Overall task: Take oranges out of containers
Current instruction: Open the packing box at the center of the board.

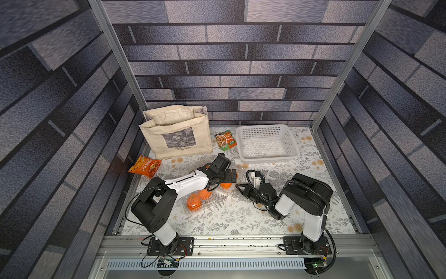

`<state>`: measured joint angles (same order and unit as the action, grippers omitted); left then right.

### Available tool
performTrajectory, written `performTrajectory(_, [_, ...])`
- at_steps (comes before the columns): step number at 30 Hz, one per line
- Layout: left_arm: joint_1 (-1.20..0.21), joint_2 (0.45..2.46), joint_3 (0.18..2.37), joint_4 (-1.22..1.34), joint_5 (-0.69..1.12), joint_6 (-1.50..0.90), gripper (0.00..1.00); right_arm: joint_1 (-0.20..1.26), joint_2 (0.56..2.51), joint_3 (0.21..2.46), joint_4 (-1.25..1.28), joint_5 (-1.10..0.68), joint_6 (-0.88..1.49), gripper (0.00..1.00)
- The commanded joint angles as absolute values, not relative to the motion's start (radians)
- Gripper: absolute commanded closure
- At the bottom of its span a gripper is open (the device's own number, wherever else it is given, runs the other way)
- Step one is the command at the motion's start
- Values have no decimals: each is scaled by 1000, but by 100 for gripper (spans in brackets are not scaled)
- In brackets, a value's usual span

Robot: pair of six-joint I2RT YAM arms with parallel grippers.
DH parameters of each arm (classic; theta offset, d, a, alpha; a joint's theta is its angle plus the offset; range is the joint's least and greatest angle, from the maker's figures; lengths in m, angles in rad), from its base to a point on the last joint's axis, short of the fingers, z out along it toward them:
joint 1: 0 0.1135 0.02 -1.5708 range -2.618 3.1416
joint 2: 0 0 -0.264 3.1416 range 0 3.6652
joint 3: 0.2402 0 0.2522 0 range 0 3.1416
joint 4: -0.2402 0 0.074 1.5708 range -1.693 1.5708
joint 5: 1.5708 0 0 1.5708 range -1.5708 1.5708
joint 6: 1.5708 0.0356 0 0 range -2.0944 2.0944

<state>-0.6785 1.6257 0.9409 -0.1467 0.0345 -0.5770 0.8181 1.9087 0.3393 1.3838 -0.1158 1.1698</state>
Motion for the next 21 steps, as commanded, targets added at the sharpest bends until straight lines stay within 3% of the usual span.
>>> performTrajectory(1, [-707, 1603, 934, -222, 98, -570, 0, 830, 1911, 350, 1381, -135, 1138, 100])
performTrajectory(17, [-763, 1255, 965, -389, -168, -536, 0, 825, 1896, 362, 1380, -152, 1161, 100])
performTrajectory(21, [-765, 1226, 958, -333, -54, -512, 7, 825, 1902, 367, 1380, -161, 1184, 100])
